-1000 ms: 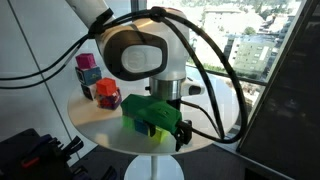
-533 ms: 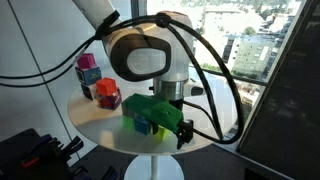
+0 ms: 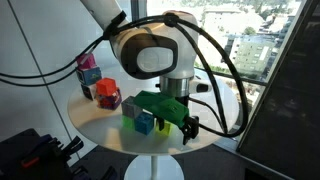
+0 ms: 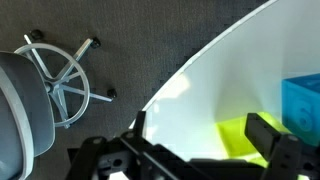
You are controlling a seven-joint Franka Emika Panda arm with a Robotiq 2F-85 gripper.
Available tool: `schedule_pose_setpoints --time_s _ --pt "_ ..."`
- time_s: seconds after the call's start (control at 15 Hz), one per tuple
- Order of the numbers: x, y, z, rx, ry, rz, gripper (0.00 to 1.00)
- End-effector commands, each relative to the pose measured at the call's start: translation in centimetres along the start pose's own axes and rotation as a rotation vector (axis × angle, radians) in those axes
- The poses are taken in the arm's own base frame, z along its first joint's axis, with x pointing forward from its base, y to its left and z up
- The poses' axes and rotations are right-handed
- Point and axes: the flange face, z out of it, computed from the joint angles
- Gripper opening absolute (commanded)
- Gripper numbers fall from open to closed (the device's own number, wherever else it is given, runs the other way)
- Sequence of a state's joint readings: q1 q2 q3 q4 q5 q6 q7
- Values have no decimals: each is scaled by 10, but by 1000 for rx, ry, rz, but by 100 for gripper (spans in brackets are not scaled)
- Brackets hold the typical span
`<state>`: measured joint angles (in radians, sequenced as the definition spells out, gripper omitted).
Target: Put the yellow block on the grey block
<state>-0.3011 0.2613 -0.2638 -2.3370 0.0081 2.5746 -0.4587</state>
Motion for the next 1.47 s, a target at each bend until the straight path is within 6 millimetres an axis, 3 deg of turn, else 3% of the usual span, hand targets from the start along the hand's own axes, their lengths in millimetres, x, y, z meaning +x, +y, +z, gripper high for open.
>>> schedule_pose_setpoints --time_s 0.0,0.6,1.4 --pt "16 5 -2 -1 21 31 100" --pt "33 0 4 -4 19 44 100" --pt "30 7 -42 21 25 40 100"
